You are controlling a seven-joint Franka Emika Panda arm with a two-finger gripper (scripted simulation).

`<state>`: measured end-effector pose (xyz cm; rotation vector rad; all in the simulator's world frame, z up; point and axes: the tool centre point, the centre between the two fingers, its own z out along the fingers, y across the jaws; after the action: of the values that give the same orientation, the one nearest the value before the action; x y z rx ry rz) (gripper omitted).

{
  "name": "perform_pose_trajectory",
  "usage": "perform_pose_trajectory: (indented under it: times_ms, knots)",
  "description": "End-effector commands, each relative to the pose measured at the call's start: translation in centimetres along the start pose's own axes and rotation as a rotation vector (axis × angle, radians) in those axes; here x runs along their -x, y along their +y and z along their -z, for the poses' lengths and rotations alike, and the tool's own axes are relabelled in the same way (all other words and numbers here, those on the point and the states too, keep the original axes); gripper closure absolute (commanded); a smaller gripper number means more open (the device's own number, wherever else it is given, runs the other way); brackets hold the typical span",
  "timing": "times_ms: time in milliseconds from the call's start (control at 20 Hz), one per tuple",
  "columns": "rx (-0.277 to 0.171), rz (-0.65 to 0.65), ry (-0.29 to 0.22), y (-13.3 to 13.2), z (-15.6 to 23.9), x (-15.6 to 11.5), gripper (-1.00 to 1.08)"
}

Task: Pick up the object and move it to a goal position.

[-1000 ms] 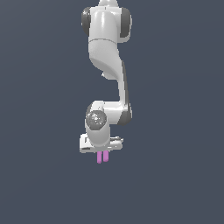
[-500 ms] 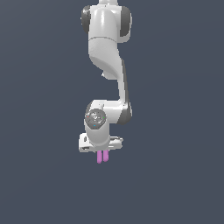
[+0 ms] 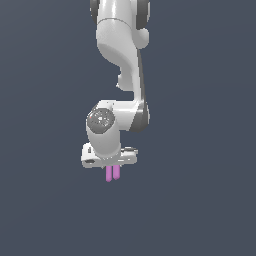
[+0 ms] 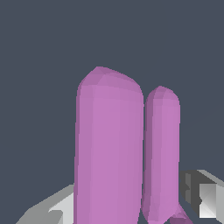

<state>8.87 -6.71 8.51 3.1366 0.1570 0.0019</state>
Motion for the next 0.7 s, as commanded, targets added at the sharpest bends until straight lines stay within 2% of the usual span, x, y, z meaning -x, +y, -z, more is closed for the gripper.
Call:
perform_pose_trajectory:
  times_ms: [0,650]
  knots:
    - [0.0,0.0,0.001,0.6,2.6,0.1,1.08]
    - [-0.001,0.001,0.0,3.8,16.5,0.6,1.08]
